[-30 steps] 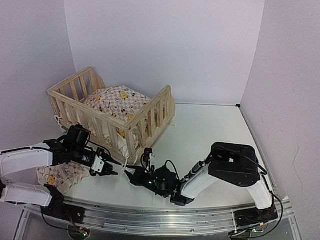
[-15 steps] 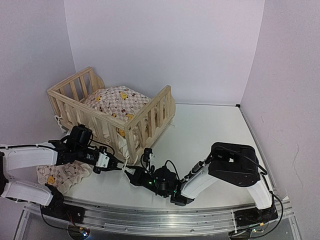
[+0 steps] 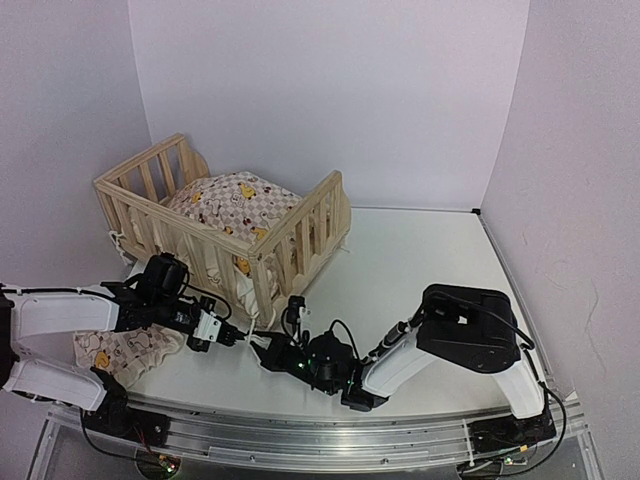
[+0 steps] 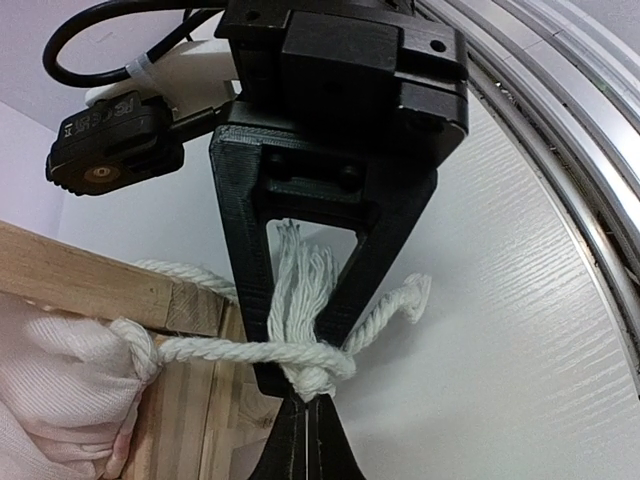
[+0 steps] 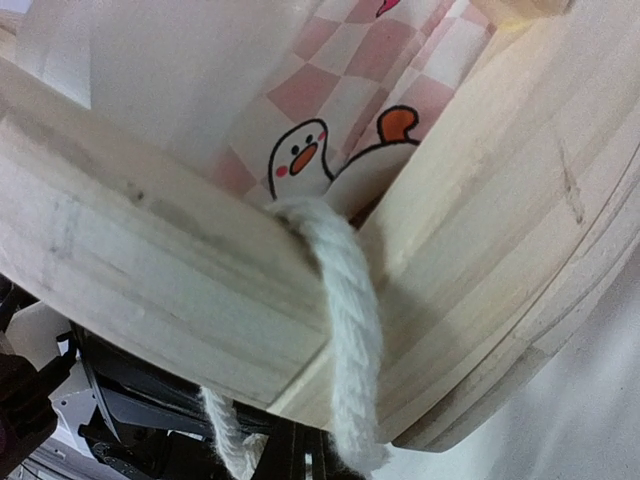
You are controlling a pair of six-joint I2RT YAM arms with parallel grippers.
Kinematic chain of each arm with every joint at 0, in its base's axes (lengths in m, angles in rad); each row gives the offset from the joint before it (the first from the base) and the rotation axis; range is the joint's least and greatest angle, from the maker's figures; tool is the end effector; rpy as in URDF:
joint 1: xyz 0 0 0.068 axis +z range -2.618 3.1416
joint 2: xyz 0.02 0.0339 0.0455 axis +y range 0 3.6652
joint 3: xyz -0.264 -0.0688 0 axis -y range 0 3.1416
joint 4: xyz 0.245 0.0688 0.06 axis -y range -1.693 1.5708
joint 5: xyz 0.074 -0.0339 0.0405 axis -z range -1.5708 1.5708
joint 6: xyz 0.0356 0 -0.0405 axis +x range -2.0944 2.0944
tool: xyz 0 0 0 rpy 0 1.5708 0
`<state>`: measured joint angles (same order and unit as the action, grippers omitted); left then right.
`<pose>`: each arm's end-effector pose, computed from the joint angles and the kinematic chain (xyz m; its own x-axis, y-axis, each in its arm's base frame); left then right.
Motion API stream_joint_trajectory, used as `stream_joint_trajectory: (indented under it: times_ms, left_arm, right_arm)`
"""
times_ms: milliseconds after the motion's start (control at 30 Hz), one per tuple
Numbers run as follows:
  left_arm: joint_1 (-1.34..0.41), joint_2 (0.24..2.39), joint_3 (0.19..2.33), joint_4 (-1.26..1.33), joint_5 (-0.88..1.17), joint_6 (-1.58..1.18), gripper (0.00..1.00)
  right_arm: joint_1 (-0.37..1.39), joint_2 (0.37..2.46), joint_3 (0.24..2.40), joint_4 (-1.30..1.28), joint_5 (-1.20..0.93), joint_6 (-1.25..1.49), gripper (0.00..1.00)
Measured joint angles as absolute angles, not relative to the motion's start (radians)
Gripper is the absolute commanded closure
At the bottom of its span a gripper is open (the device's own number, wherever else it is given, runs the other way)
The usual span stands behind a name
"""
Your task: Set up the pet bed
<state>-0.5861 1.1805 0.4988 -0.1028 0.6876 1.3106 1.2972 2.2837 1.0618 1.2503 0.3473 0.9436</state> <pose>0.1703 -0.1402 0.1781 0.6233 0.4826 -0.6154 0.7750 -0.2759 0.5686 0.1306 0.4206 0.1065 -0.6541 0.4870 -0.5788 -0.4836 0.3192 0.8150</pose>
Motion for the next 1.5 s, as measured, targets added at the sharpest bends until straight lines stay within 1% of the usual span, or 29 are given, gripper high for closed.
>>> stream_joint_trajectory:
  times_ms: [500,533,567,633,767,1100,1267,1367,1500]
  left_arm:
    - [-0.596,1.138,0.495,-0.136,0.689,1.304,1.0]
    - [-0.596,1.137,0.495,-0.14,0.689,1.304,1.0]
    - [-0.596,1.136,0.495,-0.145,0.689,1.305,1.0]
    - [-0.596,1.134,0.495,-0.155,0.687,1.302,1.0]
    - [-0.596,1.133,0.496,-0.164,0.678,1.283,1.0]
    - [-0.596,1.133,0.497,-0.185,0.645,1.257,1.0]
    - [-0.595,1.134,0.497,-0.189,0.631,1.257,1.0]
    - [-0.595,1.135,0.497,-0.192,0.625,1.257,1.0]
    - [-0.595,1.139,0.497,-0.192,0.625,1.257,1.0]
  right_arm:
    - [1.298,2.278,1.036,1.29,0.342,0.921,1.0]
    - [1.298,2.278,1.036,1.291,0.342,0.921,0.98]
    - [1.298,2.278,1.036,1.291,0.341,0.921,0.91]
    - [1.298,2.278,1.036,1.291,0.339,0.919,0.82]
    - [1.298,2.27,1.017,1.289,0.337,0.912,0.71]
    - [1.298,2.181,0.931,1.281,0.273,0.914,0.61]
    - [1.301,2.117,0.859,1.278,0.249,0.899,0.59]
    - [1.308,2.076,0.806,1.273,0.268,0.884,0.48]
    - [1.342,2.074,0.796,1.232,0.298,0.768,0.4]
